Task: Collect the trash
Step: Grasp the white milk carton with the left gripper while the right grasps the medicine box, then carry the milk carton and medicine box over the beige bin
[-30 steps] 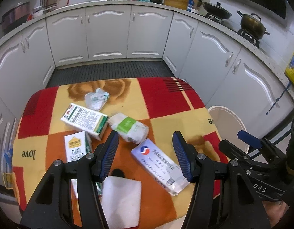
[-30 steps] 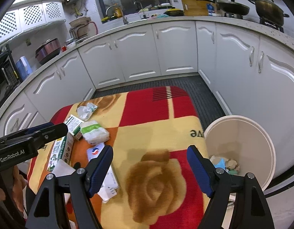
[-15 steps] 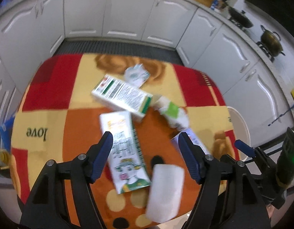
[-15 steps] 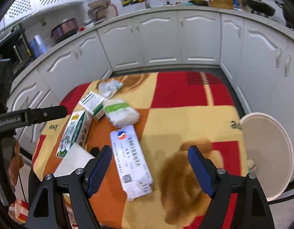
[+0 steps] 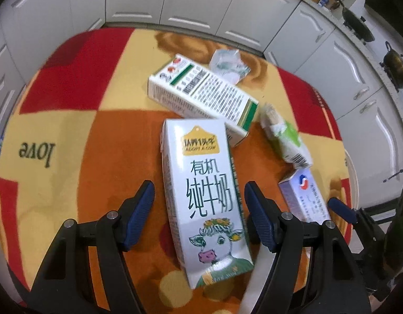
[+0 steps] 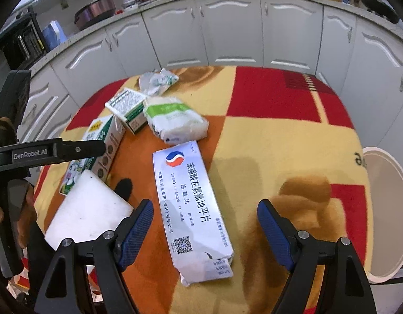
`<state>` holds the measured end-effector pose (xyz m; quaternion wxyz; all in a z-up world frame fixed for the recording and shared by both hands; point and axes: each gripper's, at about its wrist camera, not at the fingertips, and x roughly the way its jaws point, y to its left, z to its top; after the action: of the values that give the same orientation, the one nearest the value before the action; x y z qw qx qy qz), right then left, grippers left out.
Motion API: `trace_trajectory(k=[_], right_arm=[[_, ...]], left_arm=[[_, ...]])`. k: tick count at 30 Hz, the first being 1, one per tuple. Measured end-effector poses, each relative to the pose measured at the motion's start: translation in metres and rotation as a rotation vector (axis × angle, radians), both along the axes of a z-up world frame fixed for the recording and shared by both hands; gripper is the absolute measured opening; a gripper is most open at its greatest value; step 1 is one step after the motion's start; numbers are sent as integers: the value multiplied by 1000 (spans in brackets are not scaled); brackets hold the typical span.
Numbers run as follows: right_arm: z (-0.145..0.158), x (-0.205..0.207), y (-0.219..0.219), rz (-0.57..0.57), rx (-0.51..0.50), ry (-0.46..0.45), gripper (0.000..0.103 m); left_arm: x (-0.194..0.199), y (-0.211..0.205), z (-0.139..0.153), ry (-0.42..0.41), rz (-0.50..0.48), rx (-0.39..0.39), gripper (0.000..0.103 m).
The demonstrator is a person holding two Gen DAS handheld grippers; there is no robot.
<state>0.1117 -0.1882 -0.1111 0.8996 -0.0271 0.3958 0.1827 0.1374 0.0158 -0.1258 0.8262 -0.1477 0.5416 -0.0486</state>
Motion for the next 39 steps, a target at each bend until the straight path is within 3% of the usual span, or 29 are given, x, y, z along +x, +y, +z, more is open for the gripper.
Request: trace_trajectory(k=[6,7,9,12,28,39], right_arm=[[-14,8,15,32,-33,-11,79],[-14,8,16,31,-40,-24,75],[-13,6,16,31,-40,-51,49],[-11,6,13,38,-15,-51,45],[36,-31,-12,14,23,-189,45],[63,-46,-39,-29,41,-254,45]], left_arm=[[0,-2,-5,-16,-9,25,70],[0,-2,-6,-18,-15,28,70],[-1,-4,-5,-24,-26,32,64],[-3,-3,-2,-28,-35,22,59],[-20,5,66,-154,-54,33,55],[-27,-47,102,-220,-157,30,54]])
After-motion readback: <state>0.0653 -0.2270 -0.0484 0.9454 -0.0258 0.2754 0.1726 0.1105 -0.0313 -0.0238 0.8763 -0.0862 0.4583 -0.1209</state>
